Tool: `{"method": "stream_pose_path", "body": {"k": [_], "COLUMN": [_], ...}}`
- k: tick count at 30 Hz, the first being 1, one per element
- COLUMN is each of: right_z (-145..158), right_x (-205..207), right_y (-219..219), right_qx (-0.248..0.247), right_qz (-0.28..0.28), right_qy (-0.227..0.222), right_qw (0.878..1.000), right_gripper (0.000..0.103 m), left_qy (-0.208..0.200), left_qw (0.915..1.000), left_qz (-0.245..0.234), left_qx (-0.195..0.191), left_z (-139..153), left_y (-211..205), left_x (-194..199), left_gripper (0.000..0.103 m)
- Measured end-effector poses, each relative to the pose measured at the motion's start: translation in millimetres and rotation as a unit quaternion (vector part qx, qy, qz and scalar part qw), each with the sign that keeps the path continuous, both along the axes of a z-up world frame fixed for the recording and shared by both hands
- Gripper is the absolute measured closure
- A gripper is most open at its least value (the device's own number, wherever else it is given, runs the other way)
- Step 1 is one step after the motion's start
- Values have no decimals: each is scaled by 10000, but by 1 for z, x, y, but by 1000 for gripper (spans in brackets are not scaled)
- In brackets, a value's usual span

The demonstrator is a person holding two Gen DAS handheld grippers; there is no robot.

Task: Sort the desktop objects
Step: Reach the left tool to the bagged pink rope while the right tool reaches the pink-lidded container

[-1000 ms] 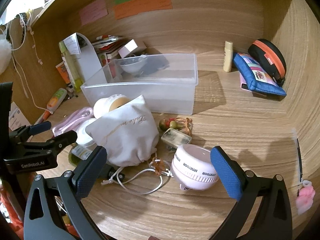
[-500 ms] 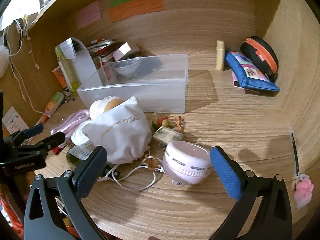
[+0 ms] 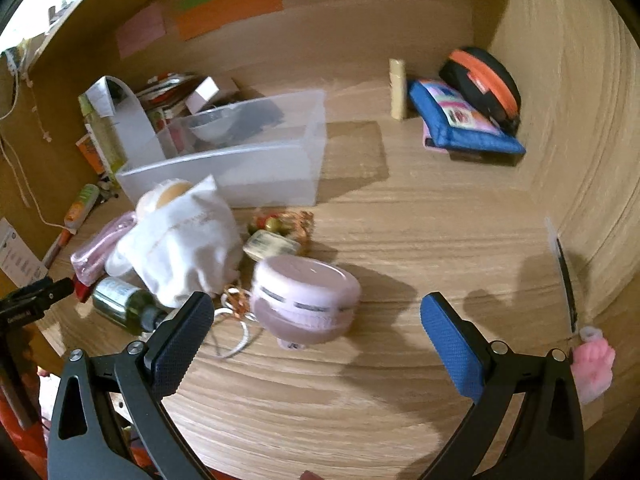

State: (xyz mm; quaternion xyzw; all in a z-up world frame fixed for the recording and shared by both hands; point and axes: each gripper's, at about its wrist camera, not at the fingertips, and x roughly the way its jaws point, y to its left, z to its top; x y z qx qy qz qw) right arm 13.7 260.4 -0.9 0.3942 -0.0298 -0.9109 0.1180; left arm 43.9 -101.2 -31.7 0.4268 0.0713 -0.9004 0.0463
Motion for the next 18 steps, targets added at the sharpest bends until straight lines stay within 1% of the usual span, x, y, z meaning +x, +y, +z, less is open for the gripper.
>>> {"method": "stream_pose_path", "body": {"k": [3, 6, 9, 12, 14, 16, 18], "right_z": [-10, -16, -20, -22, -22, -22, -21], "right_x": [-7, -11, -16, -19, -22, -24, -26], "right_y": [11, 16, 18, 16, 13, 9, 6], "right_qx": [-180, -373, -510, -558, -557, -532, -506], "right_qz": [-67, -95, -100, -57, 3, 71, 137], "right_qy": [-260, -452, -575, -609, -609, -605, -599], "right_qw": [9995, 9982, 9970, 9966, 9966, 9967, 9968], "right_gripper": [0, 0, 1, 1, 2, 3, 3], "left_qy": [-87, 13, 22, -198, -345, -565, -713], "left_qw": [9999, 9986, 9961, 9924, 9904, 9879, 9855], "left_qz": [-98, -531, -873, -1180, -1293, -1412, -1529], "left_qx": [-58, -8, -123, -302, -349, -316, -155], "left_z": [0, 11, 17, 16, 13, 7, 5], "left_y": [0, 11, 23, 35, 37, 36, 30], "left_x": [-5, -14, -28, -49, -59, -69, -75], "left_gripper": [0, 0, 0, 0, 0, 0, 0]}}
